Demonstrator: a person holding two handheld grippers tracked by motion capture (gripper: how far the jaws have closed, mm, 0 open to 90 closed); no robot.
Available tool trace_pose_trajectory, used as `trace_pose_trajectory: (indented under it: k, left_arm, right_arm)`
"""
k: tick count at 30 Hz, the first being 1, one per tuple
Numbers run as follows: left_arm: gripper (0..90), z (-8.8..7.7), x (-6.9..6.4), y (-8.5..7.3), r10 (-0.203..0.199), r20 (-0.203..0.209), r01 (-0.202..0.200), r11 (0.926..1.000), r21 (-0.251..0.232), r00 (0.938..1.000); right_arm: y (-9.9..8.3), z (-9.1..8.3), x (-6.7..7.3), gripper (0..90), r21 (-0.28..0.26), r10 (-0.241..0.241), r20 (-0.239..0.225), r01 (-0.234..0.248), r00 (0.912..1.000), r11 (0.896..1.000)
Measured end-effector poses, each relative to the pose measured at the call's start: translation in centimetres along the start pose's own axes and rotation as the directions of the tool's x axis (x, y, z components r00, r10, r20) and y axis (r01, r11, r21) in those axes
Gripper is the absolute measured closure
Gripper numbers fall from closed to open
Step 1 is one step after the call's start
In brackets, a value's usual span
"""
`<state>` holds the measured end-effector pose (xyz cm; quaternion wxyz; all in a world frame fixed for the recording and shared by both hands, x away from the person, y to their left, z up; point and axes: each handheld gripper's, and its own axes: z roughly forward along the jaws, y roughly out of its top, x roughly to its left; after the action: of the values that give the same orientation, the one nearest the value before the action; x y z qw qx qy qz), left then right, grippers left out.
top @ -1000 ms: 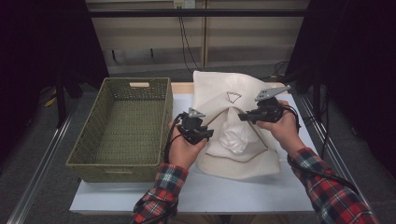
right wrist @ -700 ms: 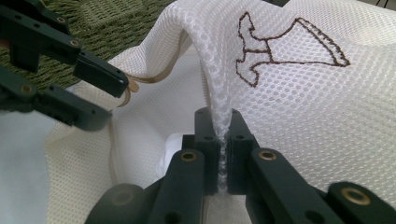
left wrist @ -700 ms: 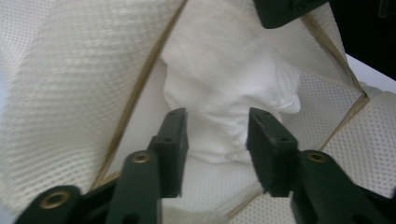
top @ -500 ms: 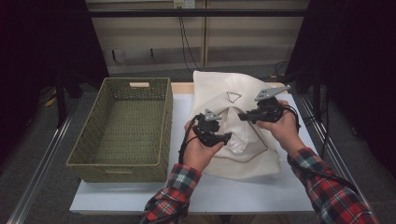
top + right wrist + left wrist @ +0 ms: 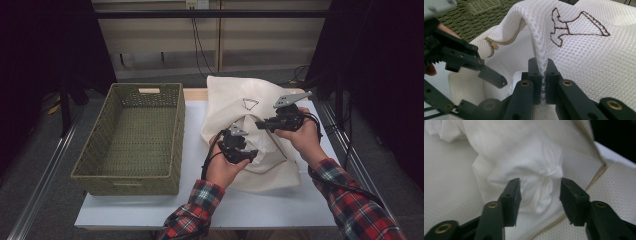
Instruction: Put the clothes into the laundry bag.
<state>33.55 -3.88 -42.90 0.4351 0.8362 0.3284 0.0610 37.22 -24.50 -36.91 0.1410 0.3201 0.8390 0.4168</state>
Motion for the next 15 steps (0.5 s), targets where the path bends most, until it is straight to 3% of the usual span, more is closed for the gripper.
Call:
trace_pose_trajectory:
  k: [2,5,8,15]
  left_arm:
    - [58.9,-0.1,0.5,-0.5,-0.015,-0.006,0.015,0.9996,0.023,0.9999]
    - [73.9,-0.6,1.1,-0.9,-0.036,-0.048,0.039,0.9978,0.054,0.9982]
    - [82.5,-1.4,1.9,-1.1,-0.039,-0.098,0.046,0.9959,0.077,0.9944]
    - [87.8,-3.6,3.2,-1.3,-0.064,-0.156,0.077,0.9942,0.075,0.9856]
  right_arm:
    - [0.0,-0.1,0.0,86.8,0.001,-0.004,0.0,0.004,1.0,1.0]
    - [-0.1,-0.3,-0.2,86.8,-0.003,-0.001,-0.001,0.001,1.0,1.0]
    - [-0.1,-0.4,-0.3,86.8,-0.005,-0.002,0.001,0.002,1.0,1.0]
    - [0.1,-0.3,-0.2,86.8,0.001,0.0,0.003,0.0,1.0,1.0]
